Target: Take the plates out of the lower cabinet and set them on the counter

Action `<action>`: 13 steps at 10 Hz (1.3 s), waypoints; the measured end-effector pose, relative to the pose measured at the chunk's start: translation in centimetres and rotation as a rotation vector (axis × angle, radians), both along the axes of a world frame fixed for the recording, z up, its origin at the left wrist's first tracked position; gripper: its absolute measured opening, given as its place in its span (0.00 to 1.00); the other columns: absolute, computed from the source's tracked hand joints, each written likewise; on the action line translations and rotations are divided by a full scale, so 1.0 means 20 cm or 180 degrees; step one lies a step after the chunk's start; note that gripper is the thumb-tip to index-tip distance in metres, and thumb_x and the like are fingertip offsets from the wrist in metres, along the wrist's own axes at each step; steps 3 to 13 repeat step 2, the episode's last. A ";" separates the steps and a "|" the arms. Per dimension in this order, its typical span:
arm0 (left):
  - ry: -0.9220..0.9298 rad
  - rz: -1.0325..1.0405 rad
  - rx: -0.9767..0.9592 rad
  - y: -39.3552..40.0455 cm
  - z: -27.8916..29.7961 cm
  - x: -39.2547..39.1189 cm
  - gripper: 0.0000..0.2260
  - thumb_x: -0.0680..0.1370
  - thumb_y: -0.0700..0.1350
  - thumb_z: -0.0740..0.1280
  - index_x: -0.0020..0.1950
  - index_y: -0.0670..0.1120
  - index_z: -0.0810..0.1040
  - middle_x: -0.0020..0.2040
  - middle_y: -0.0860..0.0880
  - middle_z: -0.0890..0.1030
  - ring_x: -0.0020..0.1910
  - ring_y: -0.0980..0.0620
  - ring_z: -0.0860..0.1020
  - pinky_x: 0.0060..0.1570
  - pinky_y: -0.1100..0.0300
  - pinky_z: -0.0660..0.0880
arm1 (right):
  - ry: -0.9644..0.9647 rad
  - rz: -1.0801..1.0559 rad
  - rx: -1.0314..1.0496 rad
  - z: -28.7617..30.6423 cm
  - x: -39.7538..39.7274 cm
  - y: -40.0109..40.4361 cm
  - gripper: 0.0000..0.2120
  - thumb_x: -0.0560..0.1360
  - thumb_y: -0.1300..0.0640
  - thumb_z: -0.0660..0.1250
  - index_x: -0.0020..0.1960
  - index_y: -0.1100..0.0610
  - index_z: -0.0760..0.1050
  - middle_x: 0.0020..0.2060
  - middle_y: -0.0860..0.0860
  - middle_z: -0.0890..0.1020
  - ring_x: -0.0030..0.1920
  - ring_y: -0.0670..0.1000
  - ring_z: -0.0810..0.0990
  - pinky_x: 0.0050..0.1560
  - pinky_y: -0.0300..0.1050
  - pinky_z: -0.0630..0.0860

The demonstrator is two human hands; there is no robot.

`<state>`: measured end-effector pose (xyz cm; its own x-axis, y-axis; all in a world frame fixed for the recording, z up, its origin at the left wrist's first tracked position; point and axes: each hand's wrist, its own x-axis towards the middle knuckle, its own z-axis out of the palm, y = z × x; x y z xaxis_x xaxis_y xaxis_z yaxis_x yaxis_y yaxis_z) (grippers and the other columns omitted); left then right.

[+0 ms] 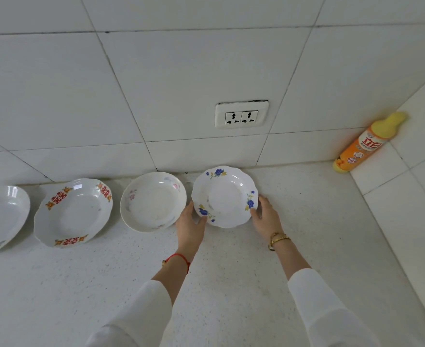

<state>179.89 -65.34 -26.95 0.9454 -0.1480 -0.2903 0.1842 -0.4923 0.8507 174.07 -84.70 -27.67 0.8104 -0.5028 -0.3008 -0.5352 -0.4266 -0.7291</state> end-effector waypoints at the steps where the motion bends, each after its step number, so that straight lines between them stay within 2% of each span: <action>1: -0.0020 -0.0056 0.0206 0.02 0.03 0.01 0.15 0.76 0.43 0.69 0.62 0.45 0.76 0.58 0.46 0.81 0.59 0.48 0.76 0.60 0.55 0.72 | 0.0028 -0.0061 -0.0092 0.01 -0.01 0.00 0.18 0.78 0.58 0.62 0.67 0.60 0.66 0.63 0.59 0.73 0.65 0.58 0.71 0.61 0.47 0.70; 2: -0.0172 -0.0188 0.0382 0.06 0.10 0.01 0.15 0.76 0.44 0.68 0.62 0.45 0.77 0.58 0.46 0.81 0.59 0.45 0.76 0.56 0.59 0.69 | -0.0042 -0.0110 -0.0280 0.06 -0.04 0.01 0.21 0.78 0.59 0.62 0.70 0.61 0.64 0.65 0.60 0.71 0.67 0.60 0.69 0.63 0.48 0.68; 13: -0.0172 -0.0188 0.0382 0.06 0.10 0.01 0.15 0.76 0.44 0.68 0.62 0.45 0.77 0.58 0.46 0.81 0.59 0.45 0.76 0.56 0.59 0.69 | -0.0042 -0.0110 -0.0280 0.06 -0.04 0.01 0.21 0.78 0.59 0.62 0.70 0.61 0.64 0.65 0.60 0.71 0.67 0.60 0.69 0.63 0.48 0.68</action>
